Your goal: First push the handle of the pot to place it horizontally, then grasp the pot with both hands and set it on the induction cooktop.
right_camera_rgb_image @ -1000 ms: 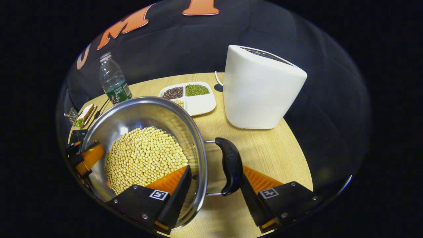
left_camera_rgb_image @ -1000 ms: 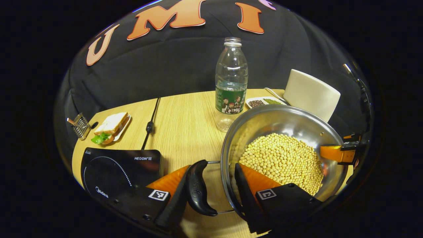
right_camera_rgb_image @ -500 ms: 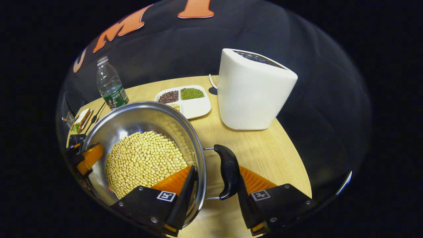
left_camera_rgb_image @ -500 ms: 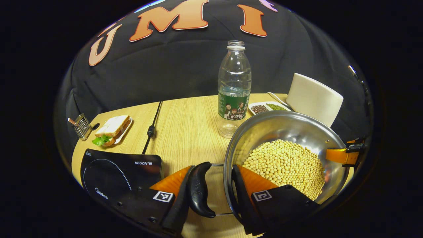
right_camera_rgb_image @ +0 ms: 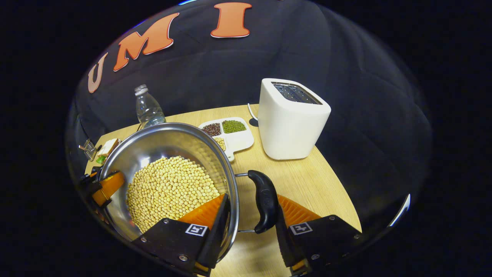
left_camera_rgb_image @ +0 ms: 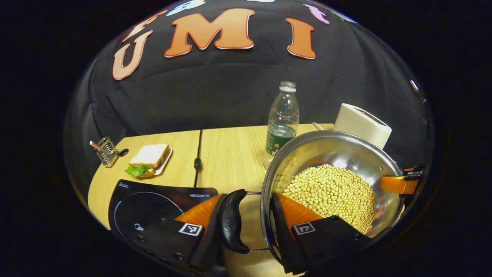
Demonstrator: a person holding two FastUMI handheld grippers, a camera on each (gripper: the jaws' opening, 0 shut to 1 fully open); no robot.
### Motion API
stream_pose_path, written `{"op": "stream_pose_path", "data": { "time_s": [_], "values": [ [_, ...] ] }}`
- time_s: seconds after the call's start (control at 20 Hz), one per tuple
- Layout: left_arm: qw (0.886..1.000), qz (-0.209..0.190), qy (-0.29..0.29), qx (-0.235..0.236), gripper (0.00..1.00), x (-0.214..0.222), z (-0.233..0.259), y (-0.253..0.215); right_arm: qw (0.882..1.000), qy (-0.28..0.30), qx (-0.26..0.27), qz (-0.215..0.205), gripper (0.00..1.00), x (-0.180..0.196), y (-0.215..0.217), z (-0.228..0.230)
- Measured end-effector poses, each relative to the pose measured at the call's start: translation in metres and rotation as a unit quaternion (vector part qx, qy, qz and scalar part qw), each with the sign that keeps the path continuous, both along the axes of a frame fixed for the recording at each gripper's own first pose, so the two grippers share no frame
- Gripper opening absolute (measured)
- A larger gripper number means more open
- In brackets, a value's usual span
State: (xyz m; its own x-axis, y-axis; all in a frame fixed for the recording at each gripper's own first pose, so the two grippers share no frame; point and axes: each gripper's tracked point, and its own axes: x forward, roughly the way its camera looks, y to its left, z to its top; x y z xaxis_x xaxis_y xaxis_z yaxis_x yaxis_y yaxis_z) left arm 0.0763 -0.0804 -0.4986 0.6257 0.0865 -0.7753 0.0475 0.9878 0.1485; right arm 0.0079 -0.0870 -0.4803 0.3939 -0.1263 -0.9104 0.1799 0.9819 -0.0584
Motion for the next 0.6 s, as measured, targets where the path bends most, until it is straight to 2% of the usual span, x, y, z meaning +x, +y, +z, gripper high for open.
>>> {"op": "stream_pose_path", "data": {
  "time_s": [0.05,0.2,0.25,0.3,0.35,0.4,0.6],
  "values": [
    [1.0,0.0,-0.004,0.0,0.71,-0.001,0.009,0.004,1.0,-0.003,0.002,-0.003,0.63,0.0,0.006,0.008],
    [1.0,0.0,-0.009,0.003,0.68,-0.007,0.033,0.022,1.0,-0.011,0.002,0.008,0.63,0.004,0.026,0.027],
    [1.0,0.005,-0.013,0.004,0.71,-0.008,0.041,0.03,1.0,-0.015,0.004,0.013,0.58,0.006,0.037,0.032],
    [1.0,0.009,-0.015,0.006,0.68,-0.01,0.048,0.042,1.0,-0.014,0.007,0.018,0.63,0.006,0.046,0.036],
    [1.0,0.013,-0.017,0.01,0.71,-0.011,0.055,0.052,1.0,-0.017,0.011,0.022,0.58,0.008,0.057,0.039],
    [1.0,0.016,-0.019,0.014,0.71,-0.013,0.061,0.062,0.999,-0.019,0.015,0.026,0.63,0.011,0.067,0.042],
    [0.999,0.032,-0.031,0.03,0.71,-0.019,0.091,0.108,0.998,-0.03,0.03,0.056,0.63,0.024,0.115,0.058]
  ]
}}
